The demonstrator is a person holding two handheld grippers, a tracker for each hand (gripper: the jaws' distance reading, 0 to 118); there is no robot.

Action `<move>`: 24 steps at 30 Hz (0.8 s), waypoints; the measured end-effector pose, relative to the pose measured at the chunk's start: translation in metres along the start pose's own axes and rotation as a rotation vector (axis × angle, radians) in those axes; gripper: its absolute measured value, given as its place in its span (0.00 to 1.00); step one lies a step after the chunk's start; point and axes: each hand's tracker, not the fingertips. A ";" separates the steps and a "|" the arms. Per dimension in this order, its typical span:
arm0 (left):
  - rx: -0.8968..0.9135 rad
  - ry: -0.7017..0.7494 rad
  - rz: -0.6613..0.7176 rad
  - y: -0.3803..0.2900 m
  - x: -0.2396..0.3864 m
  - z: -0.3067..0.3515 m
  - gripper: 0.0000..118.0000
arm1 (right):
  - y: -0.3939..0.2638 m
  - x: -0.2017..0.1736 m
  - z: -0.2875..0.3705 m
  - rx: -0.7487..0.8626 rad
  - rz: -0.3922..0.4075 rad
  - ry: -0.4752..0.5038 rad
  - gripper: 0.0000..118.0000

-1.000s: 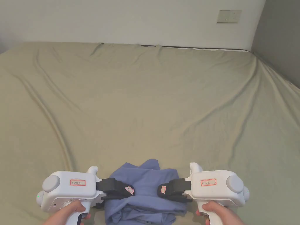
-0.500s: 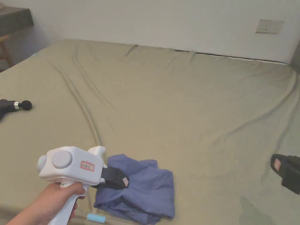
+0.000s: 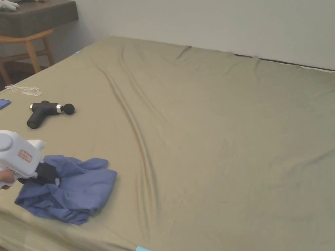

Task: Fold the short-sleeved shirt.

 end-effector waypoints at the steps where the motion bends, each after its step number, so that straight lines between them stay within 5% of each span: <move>1: 0.001 0.032 -0.012 0.003 0.000 0.000 0.33 | 0.002 -0.004 -0.002 -0.006 -0.001 -0.004 0.01; 7: 0.108 0.106 -0.075 0.006 0.004 0.001 0.33 | 0.009 -0.018 -0.007 -0.009 0.016 0.025 0.01; 8: 0.019 0.005 -0.008 -0.003 0.008 -0.002 0.34 | 0.010 -0.020 -0.006 -0.006 0.022 0.026 0.01; 9: 0.024 -0.001 0.011 -0.006 0.009 0.001 0.40 | 0.011 -0.022 -0.005 -0.005 0.036 0.029 0.01; 12: 0.050 0.035 0.011 -0.015 0.009 0.018 0.95 | 0.011 -0.020 0.003 0.009 0.046 0.051 0.01; 13: 0.062 0.035 0.009 -0.019 0.008 0.027 1.00 | 0.012 -0.018 0.005 0.012 0.042 0.061 0.01; 18: 0.319 -0.086 0.237 -0.045 0.023 0.121 1.00 | 0.014 -0.004 0.022 0.037 0.031 0.080 0.01; 24: 0.616 -0.457 0.072 -0.092 0.149 0.216 1.00 | 0.019 0.017 0.044 0.114 0.033 0.051 0.01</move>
